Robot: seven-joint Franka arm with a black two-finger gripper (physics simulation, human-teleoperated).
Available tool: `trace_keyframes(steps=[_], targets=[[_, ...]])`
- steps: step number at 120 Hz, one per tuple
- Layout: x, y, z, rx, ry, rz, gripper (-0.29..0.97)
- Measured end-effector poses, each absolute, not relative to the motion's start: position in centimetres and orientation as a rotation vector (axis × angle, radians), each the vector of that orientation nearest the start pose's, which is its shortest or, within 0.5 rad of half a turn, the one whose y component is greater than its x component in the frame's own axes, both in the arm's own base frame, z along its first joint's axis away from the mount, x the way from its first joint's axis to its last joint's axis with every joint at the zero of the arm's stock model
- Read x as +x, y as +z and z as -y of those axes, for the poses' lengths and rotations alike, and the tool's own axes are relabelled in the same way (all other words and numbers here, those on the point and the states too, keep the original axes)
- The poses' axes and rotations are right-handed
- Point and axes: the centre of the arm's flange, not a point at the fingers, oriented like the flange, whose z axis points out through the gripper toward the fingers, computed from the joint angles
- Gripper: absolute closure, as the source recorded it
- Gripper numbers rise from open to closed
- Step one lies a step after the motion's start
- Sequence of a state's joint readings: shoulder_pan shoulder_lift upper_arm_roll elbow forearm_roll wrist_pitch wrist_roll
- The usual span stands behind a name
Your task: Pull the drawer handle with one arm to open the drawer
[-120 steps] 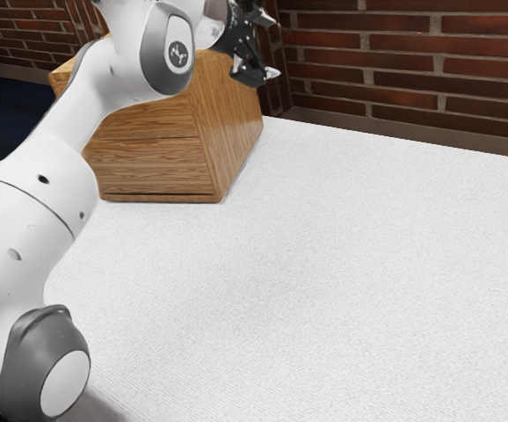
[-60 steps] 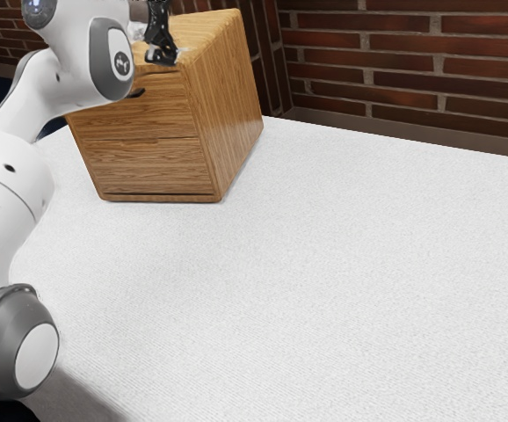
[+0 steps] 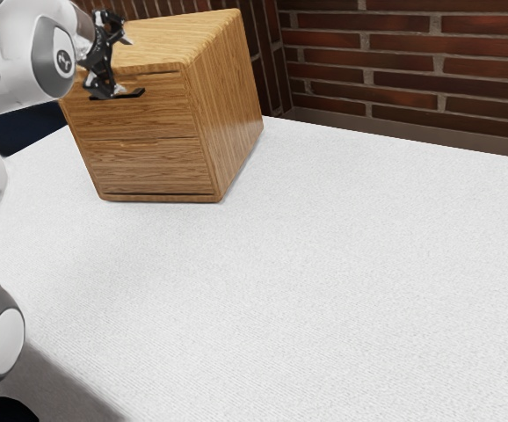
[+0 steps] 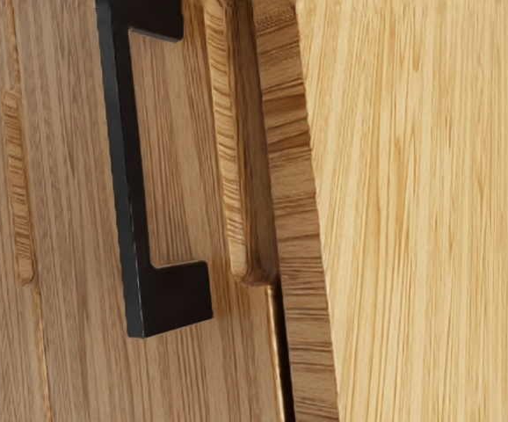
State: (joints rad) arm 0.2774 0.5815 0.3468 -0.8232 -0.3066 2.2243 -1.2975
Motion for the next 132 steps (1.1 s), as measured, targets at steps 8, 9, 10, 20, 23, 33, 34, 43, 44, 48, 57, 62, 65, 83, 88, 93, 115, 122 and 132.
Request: trace_keyframes(steps=[8, 9, 10, 20, 23, 33, 34, 43, 44, 48, 57, 62, 65, 83, 88, 93, 115, 122, 132], targets=[[66.1, 69.3, -33.2, 1.547, 0.952, -2.067, 0.00], [66.1, 69.2, -33.3, 1.550, 0.947, -2.070, 0.00], [66.1, 69.1, -33.3, 1.554, 0.942, -2.073, 0.00], [66.6, 67.5, -33.4, 1.587, 0.891, -2.099, 0.00], [66.8, 66.9, -33.5, 1.596, 0.876, -2.107, 0.00], [67.3, 65.1, -34.1, 1.616, 0.841, -2.134, 0.00], [67.4, 65.0, -34.2, 1.617, 0.839, -2.136, 0.00], [67.4, 64.1, -35.3, 1.615, 0.836, -2.155, 0.00], [67.4, 64.0, -35.4, 1.615, 0.837, -2.155, 0.00], [67.4, 63.9, -35.8, 1.611, 0.846, -2.158, 0.00], [67.7, 63.1, -36.6, 1.607, 0.853, -2.163, 0.00], [67.9, 62.4, -36.8, 1.610, 0.851, -2.166, 0.00], [68.2, 62.0, -36.9, 1.612, 0.855, -2.166, 0.00], [67.3, 61.4, -39.8, 1.570, 0.890, -2.192, 0.00], [66.8, 61.3, -40.7, 1.554, 0.893, -2.201, 0.00], [66.6, 60.9, -41.4, 1.544, 0.894, -2.210, 0.00], [66.6, 60.2, -41.5, 1.535, 0.868, -2.214, 0.00], [65.8, 59.8, -41.3, 1.525, 0.804, -2.231, 0.00], [63.1, 59.7, -40.3, 1.517, 0.690, -2.264, 0.01]])
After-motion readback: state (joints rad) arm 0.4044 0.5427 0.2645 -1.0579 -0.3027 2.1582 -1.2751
